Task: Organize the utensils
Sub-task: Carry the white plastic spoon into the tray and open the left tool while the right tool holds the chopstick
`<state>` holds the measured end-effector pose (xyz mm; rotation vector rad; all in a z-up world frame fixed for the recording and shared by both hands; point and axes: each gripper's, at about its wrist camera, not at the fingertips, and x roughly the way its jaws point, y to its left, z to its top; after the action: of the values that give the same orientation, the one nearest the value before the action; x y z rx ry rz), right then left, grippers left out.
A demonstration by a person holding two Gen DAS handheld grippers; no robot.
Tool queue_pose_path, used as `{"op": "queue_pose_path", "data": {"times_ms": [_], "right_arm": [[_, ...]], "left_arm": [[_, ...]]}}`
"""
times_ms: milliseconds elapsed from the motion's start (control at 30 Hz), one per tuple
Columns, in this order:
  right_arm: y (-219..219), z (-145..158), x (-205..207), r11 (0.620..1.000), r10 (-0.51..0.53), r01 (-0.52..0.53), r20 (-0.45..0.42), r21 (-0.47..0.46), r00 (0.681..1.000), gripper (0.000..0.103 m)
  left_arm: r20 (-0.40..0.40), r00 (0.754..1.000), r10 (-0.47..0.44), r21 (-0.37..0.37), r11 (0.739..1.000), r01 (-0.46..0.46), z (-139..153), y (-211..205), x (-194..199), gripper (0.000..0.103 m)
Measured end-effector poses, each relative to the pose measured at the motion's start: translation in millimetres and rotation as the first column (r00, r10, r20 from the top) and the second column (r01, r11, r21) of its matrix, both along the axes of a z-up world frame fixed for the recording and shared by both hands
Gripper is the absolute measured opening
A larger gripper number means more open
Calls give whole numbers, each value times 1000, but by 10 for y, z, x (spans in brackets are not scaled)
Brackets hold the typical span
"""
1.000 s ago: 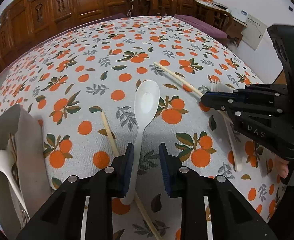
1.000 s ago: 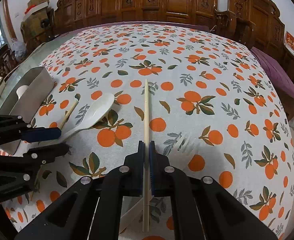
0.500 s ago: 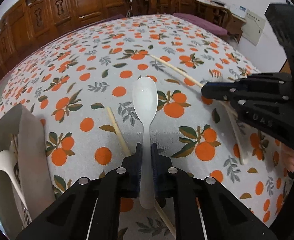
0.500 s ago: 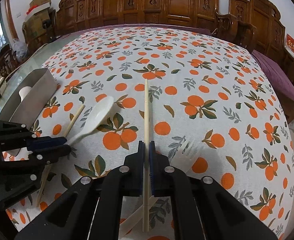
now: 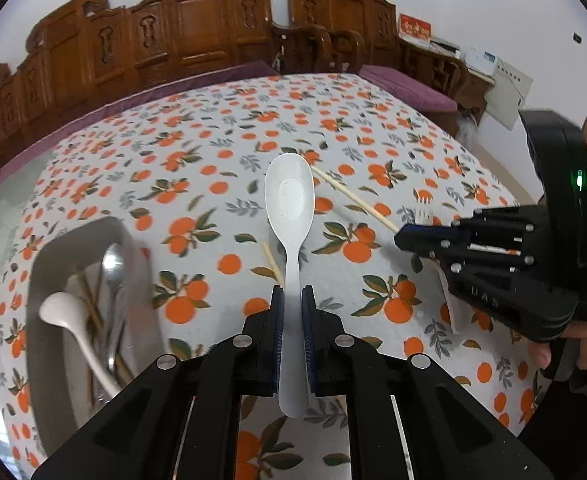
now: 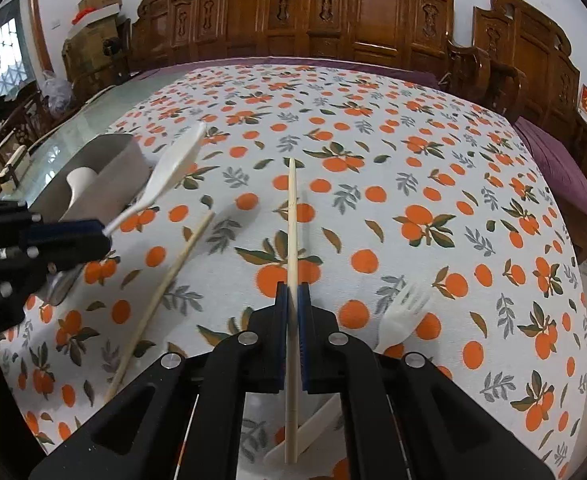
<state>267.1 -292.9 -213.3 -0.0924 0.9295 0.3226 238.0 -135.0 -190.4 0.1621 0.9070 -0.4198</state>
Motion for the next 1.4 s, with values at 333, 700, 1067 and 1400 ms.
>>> {"op": "queue_pose_path", "data": {"times_ms": [333, 700, 1067, 1400], "right_arm": [[321, 154, -211, 998, 60, -61, 31, 18, 998, 6], [677, 232, -384, 987, 157, -158, 53, 7, 986, 6], [710, 261, -407, 986, 163, -165, 62, 13, 985, 6], [702, 199, -382, 987, 161, -162, 37, 23, 986, 6]], "left_arm": [[45, 998, 53, -9, 999, -53, 242, 342, -89, 8], [24, 992, 128, -10, 992, -127, 259, 781, -177, 8], [-14, 973, 230, 27, 973, -229, 44, 1189, -95, 8], [-56, 947, 316, 48, 948, -313, -180, 1493, 106, 9]]}}
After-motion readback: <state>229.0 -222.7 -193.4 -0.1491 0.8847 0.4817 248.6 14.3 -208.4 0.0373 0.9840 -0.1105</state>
